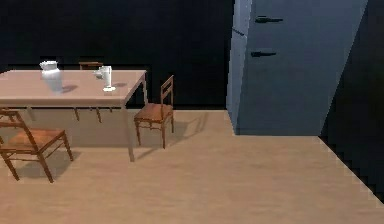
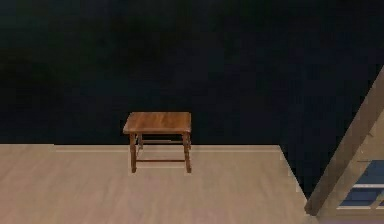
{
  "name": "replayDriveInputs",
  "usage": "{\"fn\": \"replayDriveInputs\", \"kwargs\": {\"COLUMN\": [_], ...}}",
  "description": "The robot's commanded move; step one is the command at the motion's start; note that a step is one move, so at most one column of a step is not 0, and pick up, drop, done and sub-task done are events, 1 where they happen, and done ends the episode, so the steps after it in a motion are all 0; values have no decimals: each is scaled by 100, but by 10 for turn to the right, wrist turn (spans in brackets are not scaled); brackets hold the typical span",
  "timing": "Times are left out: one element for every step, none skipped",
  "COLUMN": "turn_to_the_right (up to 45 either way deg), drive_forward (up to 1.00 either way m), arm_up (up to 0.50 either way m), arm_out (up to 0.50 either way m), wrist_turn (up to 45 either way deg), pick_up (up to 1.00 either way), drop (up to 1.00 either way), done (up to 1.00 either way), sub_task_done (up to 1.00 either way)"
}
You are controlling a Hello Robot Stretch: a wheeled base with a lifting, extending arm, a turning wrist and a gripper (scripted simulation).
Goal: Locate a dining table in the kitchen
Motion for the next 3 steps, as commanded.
{"fn": "replayDriveInputs", "kwargs": {"turn_to_the_right": [60,0,0], "drive_forward": [0,100,20], "arm_up": [0,0,0], "arm_out": [0,0,0], "wrist_turn": [0,0,0], "pick_up": [0,0,0], "drop": [0,0,0], "done": [0,0,0], "sub_task_done": [0,0,0]}}
